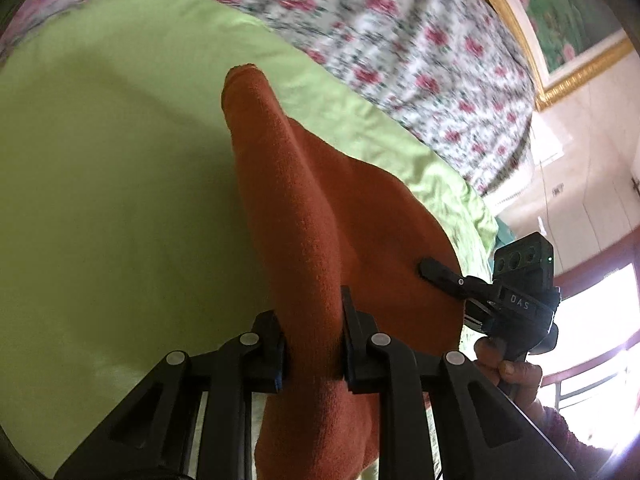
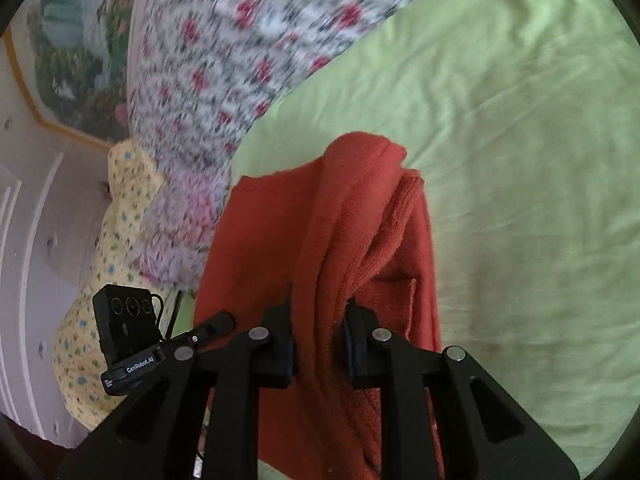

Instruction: Fold small clothes

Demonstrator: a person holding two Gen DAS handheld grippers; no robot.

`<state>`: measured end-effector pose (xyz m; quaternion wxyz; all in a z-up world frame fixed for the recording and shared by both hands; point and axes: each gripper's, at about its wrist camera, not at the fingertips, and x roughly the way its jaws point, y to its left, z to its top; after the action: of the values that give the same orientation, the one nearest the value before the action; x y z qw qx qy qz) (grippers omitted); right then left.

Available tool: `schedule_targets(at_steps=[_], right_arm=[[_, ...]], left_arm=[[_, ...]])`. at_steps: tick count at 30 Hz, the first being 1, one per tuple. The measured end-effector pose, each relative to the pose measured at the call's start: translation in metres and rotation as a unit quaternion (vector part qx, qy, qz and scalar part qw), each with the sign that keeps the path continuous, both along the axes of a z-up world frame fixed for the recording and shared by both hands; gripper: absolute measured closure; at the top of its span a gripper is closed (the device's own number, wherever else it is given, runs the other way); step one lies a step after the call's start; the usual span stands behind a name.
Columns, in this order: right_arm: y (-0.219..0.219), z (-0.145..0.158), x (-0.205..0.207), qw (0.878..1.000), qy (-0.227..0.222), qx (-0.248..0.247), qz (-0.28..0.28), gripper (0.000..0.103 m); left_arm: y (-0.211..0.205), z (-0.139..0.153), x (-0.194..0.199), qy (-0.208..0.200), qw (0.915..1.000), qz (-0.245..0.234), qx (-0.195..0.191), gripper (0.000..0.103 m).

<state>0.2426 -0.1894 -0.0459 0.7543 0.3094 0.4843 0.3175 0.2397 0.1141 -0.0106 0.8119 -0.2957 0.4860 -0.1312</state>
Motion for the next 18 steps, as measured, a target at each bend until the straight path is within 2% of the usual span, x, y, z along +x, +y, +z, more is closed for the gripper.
schedule_targets(at_steps=[7,11,13,18], right_arm=[[0.035,-0.014,0.006,0.999,0.014,-0.018,0.032,0.084],[0.036,-0.032,0.01,0.998,0.031,-0.058,0.023,0.084],[0.031,-0.042,0.011,0.997,0.042,-0.061,0.018,0.083],[0.023,-0.053,0.015,0.997,0.064,-0.052,0.003,0.074]], left_arm=[[0.034,-0.023,-0.019,0.02,0.9995,0.023,0.002,0.083],[0.042,-0.044,-0.022,0.036,0.9988,0.033,0.004,0.083],[0.041,-0.05,-0.022,0.042,0.9985,0.032,0.012,0.082],[0.042,-0.052,-0.022,0.055,0.9976,0.032,0.029,0.073]])
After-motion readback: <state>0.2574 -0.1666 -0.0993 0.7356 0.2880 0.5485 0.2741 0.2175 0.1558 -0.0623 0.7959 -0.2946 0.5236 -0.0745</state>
